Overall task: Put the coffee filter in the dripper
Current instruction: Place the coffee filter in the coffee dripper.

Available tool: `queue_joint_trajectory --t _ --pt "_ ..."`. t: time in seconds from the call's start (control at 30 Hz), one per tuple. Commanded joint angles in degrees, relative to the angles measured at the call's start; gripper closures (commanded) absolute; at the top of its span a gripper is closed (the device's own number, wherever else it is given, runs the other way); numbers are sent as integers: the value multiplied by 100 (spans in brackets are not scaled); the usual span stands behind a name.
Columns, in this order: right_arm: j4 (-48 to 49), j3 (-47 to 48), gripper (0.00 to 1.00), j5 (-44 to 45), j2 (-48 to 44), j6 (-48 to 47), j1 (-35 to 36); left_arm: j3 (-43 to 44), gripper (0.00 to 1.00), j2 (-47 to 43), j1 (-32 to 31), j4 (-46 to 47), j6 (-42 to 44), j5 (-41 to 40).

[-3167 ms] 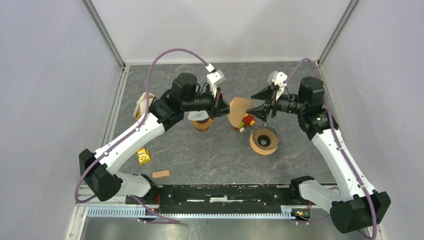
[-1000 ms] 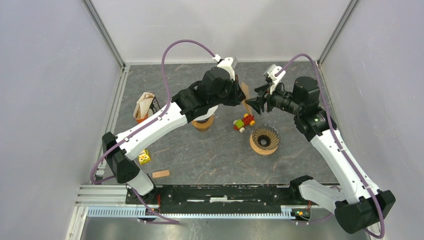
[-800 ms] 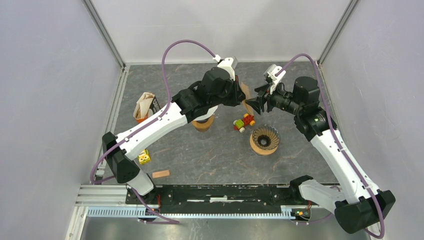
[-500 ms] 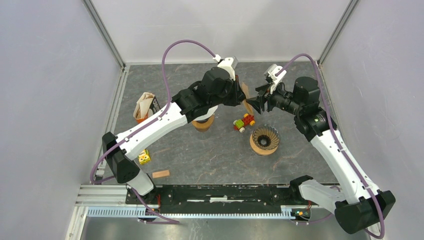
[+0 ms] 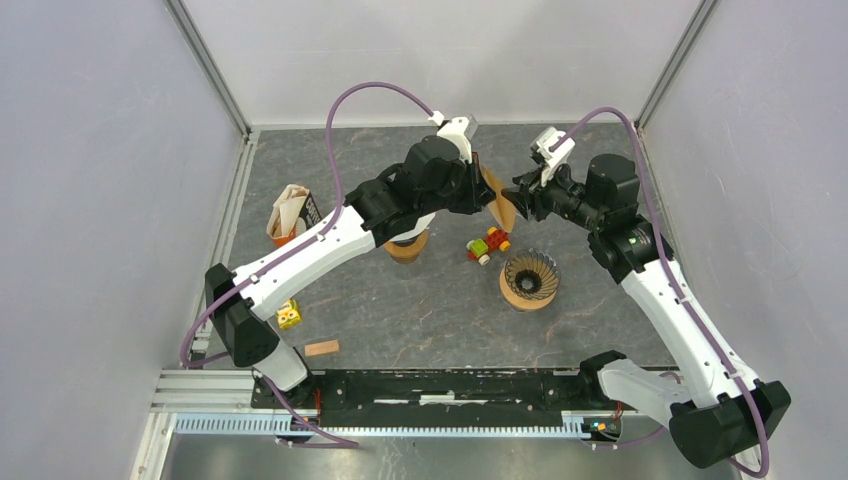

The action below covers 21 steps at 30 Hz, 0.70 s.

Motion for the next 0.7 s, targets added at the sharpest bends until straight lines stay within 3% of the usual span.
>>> queue_joint_trajectory --t 0.0,0.27,0.43,0.67 --pt "120 -56 63 -46 -121 -51 -16 -27 98 -212 -37 354 -102 172" --pt "-8 -10 100 635 -218 -161 -25 -145 98 -269 -37 440 398 59" --pt "-68 53 100 1149 -244 -168 -19 -176 98 -237 -37 325 556 -419" --pt "-91 50 100 1271 -196 -146 -11 49 98 52 -77 185 500 -477"
